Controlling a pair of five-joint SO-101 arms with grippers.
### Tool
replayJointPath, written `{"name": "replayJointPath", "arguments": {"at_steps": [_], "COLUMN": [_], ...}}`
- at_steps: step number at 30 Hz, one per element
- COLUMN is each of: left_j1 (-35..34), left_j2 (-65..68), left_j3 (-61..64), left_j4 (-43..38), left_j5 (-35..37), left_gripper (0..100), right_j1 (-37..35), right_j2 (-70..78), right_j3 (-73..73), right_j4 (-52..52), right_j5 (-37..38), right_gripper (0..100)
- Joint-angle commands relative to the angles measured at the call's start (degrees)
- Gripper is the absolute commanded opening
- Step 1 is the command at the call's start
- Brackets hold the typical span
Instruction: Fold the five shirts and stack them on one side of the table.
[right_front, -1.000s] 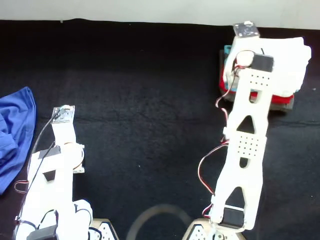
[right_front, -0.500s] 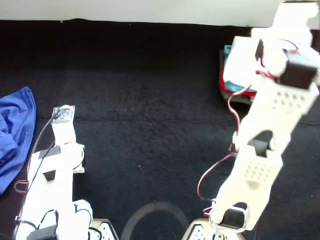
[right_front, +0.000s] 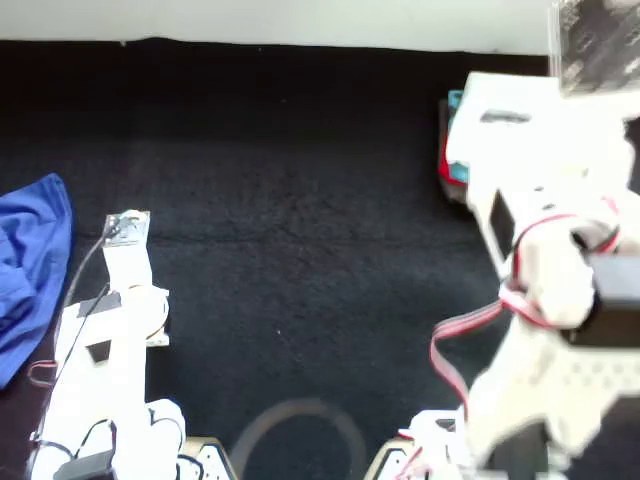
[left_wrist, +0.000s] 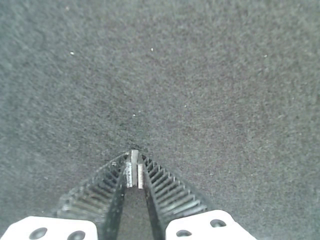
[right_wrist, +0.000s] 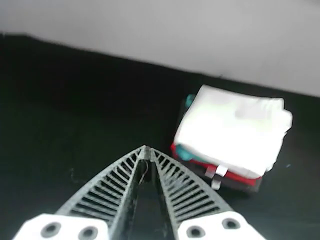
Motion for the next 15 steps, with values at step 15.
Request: {"name": "replayJointPath", "arguments": {"at_steps": [15], "left_j1": [-0.48], "left_j2": [-0.84], "left_j3": [0.04], "left_j4": [-1.14], "left_j5": [-0.18], "left_gripper": [1], "right_j1": [-2.59], "right_j2": [-56.31], "right_j3": [124.88], "right_j4": [-55.25], "right_j5": [-0.35], "right_gripper": [0.6]}}
